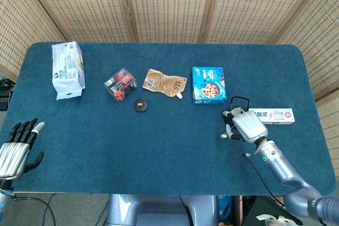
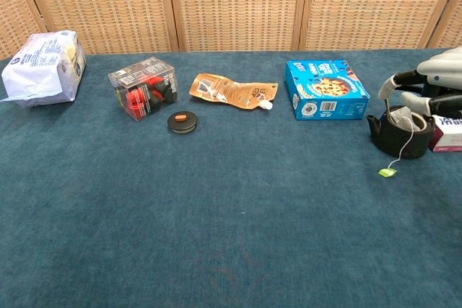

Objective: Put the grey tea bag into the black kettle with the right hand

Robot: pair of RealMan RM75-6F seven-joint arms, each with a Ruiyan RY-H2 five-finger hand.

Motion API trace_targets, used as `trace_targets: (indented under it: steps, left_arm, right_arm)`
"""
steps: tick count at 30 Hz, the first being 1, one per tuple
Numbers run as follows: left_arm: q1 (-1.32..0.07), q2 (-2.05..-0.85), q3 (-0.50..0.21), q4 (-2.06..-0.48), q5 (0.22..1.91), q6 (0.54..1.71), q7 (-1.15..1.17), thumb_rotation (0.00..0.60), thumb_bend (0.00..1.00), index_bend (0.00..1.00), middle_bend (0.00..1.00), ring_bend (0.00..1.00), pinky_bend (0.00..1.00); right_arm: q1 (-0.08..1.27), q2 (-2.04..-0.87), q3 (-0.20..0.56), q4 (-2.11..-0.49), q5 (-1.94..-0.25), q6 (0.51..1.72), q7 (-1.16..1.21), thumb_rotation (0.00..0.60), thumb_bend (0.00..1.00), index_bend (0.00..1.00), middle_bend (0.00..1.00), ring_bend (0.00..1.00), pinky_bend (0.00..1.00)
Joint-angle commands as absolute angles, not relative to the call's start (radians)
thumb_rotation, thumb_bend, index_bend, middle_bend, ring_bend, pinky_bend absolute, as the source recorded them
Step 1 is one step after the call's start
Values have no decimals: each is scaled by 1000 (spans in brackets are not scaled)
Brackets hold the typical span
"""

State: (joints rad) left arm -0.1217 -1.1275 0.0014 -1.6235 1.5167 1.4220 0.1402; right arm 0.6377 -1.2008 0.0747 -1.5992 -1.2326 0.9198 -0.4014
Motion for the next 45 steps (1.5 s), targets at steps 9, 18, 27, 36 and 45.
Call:
trace_targets:
  steps: [9,18,27,36,45]
  left_arm:
    - [-132,-1117,-7,-1633,1521,1420,148,600,408,0,0,0,0]
    - [-135,-1114,-7,-1642,1524,1418,154,600,409,0,0,0,0]
    - [-134,-1115,-5,-1644,1526,1420,155,600,409,0,0,0,0]
    - [-134,-1117,-2,-1642,1526,1417,152,600,408,0,0,0,0]
    - [-134,-1121,0,-1637,1524,1415,148,600,408,0,0,0,0]
  right_arm:
    - [659,-1188,61,-1574,-1159,838,-393,0,830,221,885,894,955]
    - [672,-1194,59,-1530,-1122,803,-387,0,848,221,895,894,957]
    - [686,-1200,51,-1491,-1071,765,-398,0,864,221,910,898,961]
    - [703,-1223,34,-1448,-1021,730,-429,0,865,221,910,898,961]
    - [724,-1249,22,-1432,-985,729,-473,0,865,221,908,898,961]
